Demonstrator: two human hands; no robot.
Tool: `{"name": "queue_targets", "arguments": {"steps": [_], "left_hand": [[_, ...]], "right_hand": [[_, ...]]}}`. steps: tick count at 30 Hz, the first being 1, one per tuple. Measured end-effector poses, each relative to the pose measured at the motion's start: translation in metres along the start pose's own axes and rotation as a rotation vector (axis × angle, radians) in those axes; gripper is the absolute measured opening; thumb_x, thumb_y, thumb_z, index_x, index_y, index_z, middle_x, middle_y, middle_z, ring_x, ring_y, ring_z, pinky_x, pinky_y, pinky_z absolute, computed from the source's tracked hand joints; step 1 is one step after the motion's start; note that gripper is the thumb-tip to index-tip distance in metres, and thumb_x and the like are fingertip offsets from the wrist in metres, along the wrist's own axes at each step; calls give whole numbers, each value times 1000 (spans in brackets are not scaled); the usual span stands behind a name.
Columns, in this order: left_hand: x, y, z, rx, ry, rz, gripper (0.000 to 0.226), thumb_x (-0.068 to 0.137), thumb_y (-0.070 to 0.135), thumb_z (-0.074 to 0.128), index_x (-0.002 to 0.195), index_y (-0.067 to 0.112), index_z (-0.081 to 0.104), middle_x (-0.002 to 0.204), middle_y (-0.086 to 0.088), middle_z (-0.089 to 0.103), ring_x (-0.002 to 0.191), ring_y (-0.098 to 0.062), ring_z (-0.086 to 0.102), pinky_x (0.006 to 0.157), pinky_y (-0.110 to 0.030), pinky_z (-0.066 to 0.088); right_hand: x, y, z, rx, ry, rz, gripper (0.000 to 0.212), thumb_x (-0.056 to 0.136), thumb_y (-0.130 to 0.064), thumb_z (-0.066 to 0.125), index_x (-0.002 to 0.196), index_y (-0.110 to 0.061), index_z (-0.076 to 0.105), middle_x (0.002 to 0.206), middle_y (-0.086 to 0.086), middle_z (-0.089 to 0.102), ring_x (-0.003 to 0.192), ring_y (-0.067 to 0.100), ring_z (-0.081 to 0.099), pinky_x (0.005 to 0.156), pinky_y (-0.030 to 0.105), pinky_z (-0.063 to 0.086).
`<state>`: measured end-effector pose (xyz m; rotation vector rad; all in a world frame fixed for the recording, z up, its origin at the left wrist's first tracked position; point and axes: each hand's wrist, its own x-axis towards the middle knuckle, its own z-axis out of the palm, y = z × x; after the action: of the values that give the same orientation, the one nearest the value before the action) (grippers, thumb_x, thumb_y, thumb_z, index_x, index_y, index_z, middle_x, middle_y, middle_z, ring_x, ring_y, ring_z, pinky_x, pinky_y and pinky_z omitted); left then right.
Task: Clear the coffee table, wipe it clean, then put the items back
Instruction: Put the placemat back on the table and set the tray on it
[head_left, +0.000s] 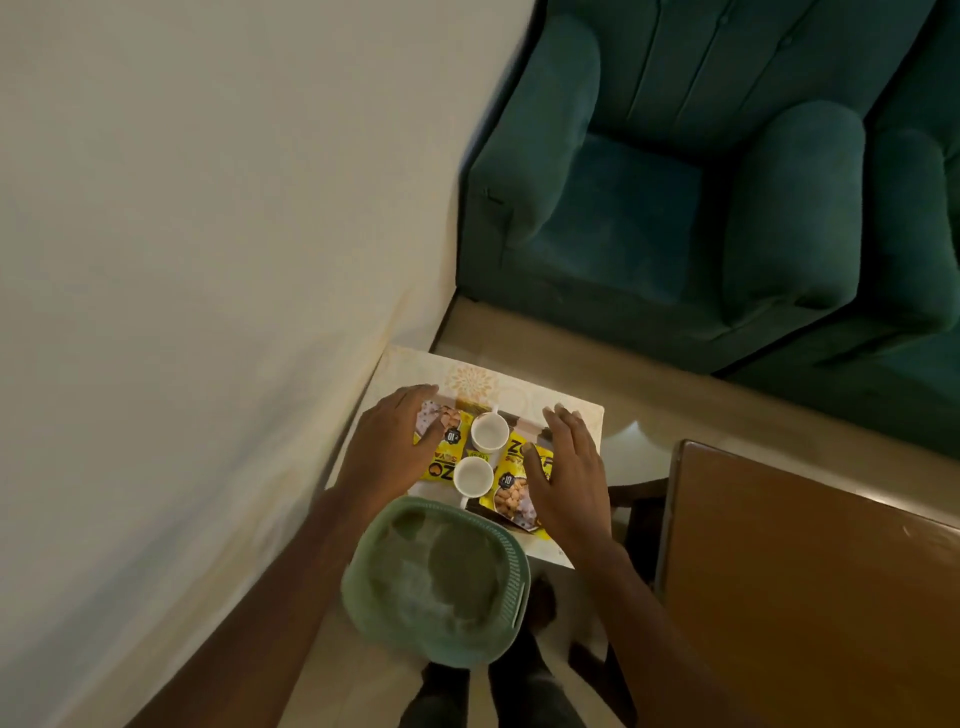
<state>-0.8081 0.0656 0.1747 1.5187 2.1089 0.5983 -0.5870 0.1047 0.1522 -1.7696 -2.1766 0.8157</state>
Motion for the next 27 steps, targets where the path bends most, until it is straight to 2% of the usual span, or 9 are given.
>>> {"name": "queue_targets", "arguments": {"steps": [3,5,8,10,15,19,23,27], "left_hand": [[18,-26,32,17,-65,-75,46,91,27,61,134,14,52,132,-7,58,117,-26,57,98,-39,46],[29,-46,52,44,-105,-126,51,89,31,63,136,13,52,135,-8,55,124,-27,52,101,-42,44],[41,-74,79,102,-151,-195,59,87,34,65,140,16,49,147,-3,45,140,-26,33,109,-45,34],[48,-89,93,121,-156,-232,60,87,34,66,141,18,47,153,0,39,145,-25,25,112,-47,30],[62,-116,120,116,-166,-365,59,83,40,70,136,22,51,151,-7,36,139,-30,33,106,-54,37],[65,-129,131,66,-200,-444,64,77,48,74,131,23,51,144,-11,40,129,-35,43,99,-55,42],[67,-134,134,16,-144,-471,67,68,40,84,123,20,50,132,-12,47,121,-33,48,93,-48,45],[68,-136,135,-113,-109,-596,85,63,35,89,132,17,42,132,-15,49,118,-33,53,95,-47,47]], "right_hand": [[16,27,23,-30,-40,26,48,104,-36,45,149,-20,40,159,-2,35,147,18,28,117,38,28],[25,45,39,-51,-59,49,45,104,-37,42,146,-19,43,156,1,38,145,20,31,114,40,32],[34,70,65,-70,-91,83,45,104,-41,36,143,-20,47,151,3,42,143,25,34,113,44,37],[41,81,78,-59,-108,156,44,103,-40,39,143,-22,46,152,5,41,144,28,33,113,47,37],[50,104,103,-15,-135,371,49,101,-40,48,147,-27,39,158,7,29,144,28,29,111,46,33],[51,111,114,75,-135,462,55,100,-43,50,151,-31,33,160,4,23,144,29,28,109,50,34],[49,117,119,132,-111,512,57,99,-45,52,151,-35,32,161,5,20,145,30,26,107,52,37],[48,122,123,223,-109,572,59,98,-46,54,151,-34,32,156,11,28,142,31,30,106,50,37]]}}
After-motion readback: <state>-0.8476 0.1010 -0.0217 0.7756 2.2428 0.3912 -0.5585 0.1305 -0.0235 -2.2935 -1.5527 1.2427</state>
